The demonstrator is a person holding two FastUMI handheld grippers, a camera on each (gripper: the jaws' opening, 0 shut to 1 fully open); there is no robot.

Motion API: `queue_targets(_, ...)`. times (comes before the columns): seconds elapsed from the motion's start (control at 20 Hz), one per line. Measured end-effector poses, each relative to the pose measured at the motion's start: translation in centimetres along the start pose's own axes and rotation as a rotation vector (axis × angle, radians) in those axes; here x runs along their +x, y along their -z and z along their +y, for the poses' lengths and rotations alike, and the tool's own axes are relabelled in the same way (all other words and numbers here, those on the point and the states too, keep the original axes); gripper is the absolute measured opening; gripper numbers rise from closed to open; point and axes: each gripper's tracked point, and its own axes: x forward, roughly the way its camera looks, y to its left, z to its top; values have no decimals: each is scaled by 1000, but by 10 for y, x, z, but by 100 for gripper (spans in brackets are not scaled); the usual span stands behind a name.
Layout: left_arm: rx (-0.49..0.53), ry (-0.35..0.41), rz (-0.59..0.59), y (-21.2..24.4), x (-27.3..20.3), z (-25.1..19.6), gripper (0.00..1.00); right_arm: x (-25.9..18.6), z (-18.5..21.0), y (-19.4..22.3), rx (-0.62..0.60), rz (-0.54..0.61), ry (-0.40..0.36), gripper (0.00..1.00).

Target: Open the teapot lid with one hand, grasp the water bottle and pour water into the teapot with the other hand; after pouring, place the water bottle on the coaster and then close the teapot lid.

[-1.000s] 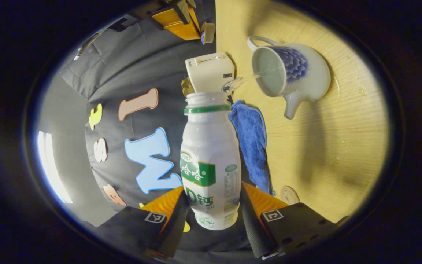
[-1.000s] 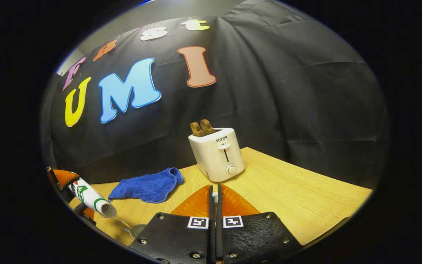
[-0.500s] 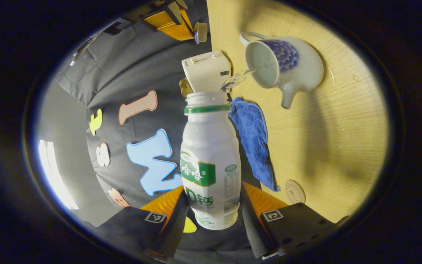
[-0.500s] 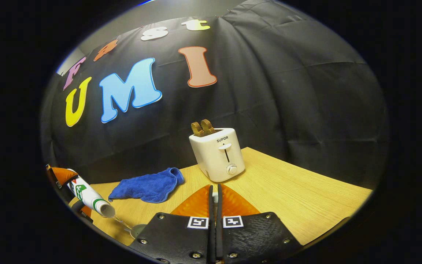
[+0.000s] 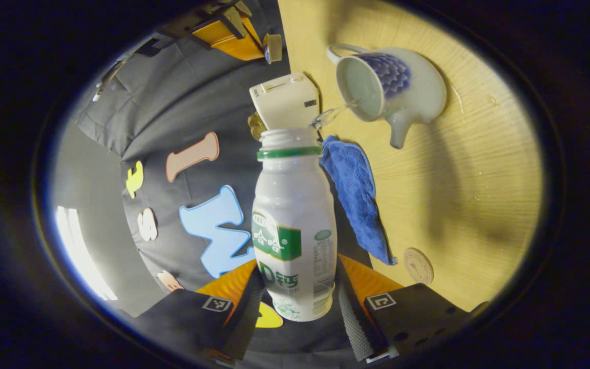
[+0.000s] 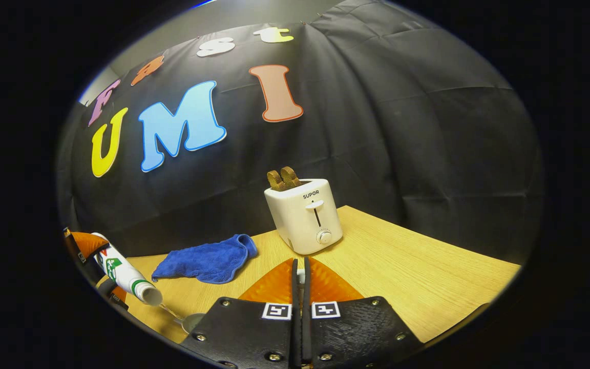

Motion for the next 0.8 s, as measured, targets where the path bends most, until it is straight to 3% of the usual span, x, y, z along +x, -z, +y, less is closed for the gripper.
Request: queue_targets(0.8,129,-33,-53,-10,-6,5,80,0,-1,-1,14,3,-4,0)
